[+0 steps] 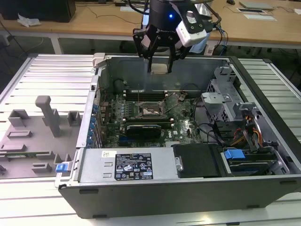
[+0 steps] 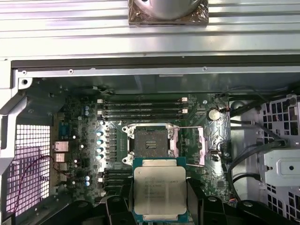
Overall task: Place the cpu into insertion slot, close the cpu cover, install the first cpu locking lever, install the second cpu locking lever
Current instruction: 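Place the cpu into insertion slot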
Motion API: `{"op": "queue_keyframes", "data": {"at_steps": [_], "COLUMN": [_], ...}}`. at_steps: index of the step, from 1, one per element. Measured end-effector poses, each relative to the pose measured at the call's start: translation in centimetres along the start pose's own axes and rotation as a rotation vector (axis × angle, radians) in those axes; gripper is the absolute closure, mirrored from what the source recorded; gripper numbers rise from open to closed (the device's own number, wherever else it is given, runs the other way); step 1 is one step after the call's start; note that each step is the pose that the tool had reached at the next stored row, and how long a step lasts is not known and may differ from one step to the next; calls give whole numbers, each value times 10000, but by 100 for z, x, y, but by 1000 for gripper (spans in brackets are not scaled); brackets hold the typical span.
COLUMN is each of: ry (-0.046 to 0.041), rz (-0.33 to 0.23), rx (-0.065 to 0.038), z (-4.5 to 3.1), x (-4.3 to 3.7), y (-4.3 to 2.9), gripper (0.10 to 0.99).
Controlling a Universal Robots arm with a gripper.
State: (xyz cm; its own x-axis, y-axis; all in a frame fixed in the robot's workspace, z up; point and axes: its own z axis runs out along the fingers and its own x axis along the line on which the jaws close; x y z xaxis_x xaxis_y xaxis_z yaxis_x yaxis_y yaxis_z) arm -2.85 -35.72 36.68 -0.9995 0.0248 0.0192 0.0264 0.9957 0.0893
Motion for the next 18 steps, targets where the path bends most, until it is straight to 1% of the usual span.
{"op": "queue_keyframes", "data": {"at_steps": [6,7,8,10,14,18], "ry": [-32,-37,-37,-38,-37,-37], "rz": [-3,-4,-4,-3,-3,-2], "rx": [-1,-1,-1,-2,-1,-7], "z": [102,138,192,257,341,406], "x": [0,0,-1,-2,-1,-1], "y": [-9,-12,-17,-23,-30,-26], "gripper": [545,545,545,545,545,545]}}
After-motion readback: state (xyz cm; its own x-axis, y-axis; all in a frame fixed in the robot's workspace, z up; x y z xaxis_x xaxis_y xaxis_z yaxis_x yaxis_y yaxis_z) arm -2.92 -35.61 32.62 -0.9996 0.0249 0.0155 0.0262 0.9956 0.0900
